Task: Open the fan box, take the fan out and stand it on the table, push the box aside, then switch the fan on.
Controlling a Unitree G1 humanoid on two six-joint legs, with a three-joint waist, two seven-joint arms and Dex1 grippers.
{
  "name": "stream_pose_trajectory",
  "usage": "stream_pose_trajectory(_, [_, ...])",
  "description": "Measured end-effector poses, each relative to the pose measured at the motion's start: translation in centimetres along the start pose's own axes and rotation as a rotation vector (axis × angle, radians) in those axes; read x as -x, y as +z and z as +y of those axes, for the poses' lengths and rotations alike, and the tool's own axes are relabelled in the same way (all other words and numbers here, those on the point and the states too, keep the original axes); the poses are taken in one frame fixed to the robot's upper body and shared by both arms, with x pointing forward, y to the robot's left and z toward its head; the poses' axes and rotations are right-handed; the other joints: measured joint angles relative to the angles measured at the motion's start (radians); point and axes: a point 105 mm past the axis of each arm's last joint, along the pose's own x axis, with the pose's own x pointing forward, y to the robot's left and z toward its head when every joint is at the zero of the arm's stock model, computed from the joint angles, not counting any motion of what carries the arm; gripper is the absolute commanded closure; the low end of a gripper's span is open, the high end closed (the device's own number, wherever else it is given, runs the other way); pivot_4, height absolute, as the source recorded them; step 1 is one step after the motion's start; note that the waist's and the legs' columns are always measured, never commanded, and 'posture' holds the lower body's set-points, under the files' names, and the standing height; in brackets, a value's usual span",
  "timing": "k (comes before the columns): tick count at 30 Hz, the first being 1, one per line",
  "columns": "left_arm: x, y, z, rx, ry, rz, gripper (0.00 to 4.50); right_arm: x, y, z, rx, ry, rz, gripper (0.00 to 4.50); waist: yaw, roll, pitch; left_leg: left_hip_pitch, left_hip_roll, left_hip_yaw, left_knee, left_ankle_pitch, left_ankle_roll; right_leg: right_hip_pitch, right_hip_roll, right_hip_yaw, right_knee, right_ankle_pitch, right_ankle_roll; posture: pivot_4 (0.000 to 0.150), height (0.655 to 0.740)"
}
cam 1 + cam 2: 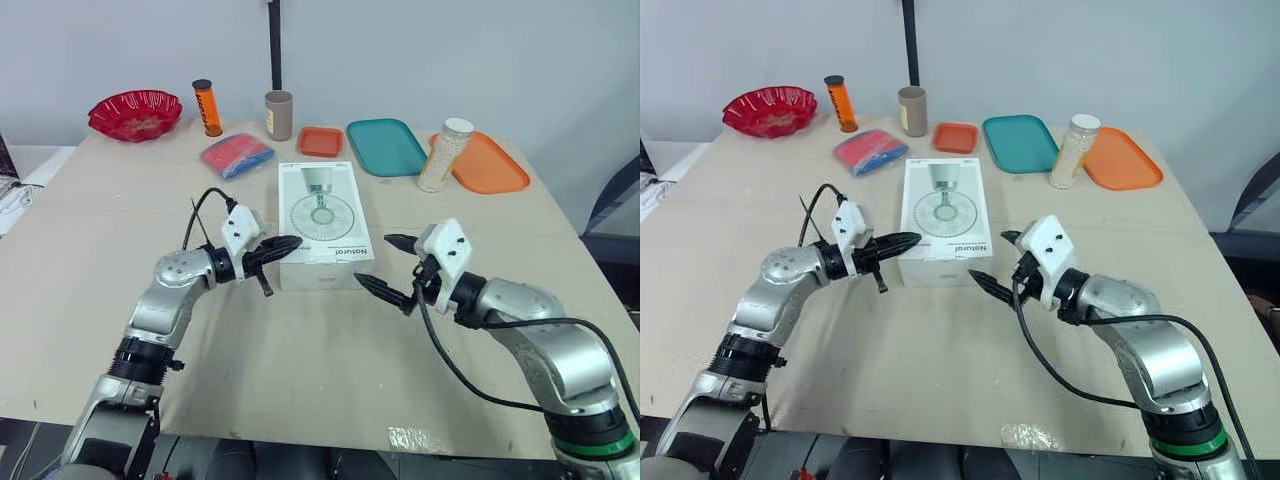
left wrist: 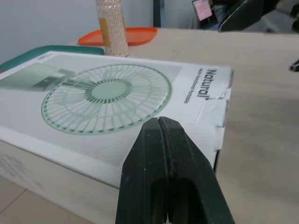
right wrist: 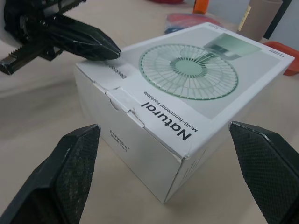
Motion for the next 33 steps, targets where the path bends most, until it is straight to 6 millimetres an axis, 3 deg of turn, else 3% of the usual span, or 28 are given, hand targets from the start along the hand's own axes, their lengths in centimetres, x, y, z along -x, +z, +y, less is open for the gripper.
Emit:
stream_pose_trajectory(5, [-0.5,0.1,0.5,-0.089,0.017,0.027,4.47,-2.0,0.4,0.2,0.130,0.023,0.053,0.00,0.001,0.000,0.000,-0.001,0.000,0.000,0.000,0.000,0.000,0.000,0.000,0.000,0.000,0.000,0.000,0.150,0.7389])
stream_pose_trajectory(12, [-0.9,0.0,0.4,-0.092,0.022,0.023,4.47,-3.5,0.8,0.1,0.185,0.051,0.070,0.00,0.005,0.000,0.000,0.000,0.000,0.000,0.001,0.000,0.000,0.000,0.000,0.000,0.000,0.000,0.000,0.150,0.7389])
stream_pose_trajectory(22, [-1.1,-0.1,0.1,-0.084,0.031,0.014,4.47,-4.5,-0.1,-0.8,0.216,0.053,0.112,0.00,0.012,0.000,0.000,0.000,0.000,0.000,0.001,0.000,0.000,0.000,0.000,0.000,0.000,0.000,0.000,0.150,0.7389])
stream_pose_trajectory(33, [-0.8,-0.3,-0.3,-0.089,0.023,0.008,4.47,-5.8,0.5,-0.4,0.183,0.066,0.093,0.00,0.011,0.001,0.000,0.001,0.000,0.000,0.001,0.000,0.000,0.001,0.000,0.000,0.001,0.001,0.000,0.150,0.7389])
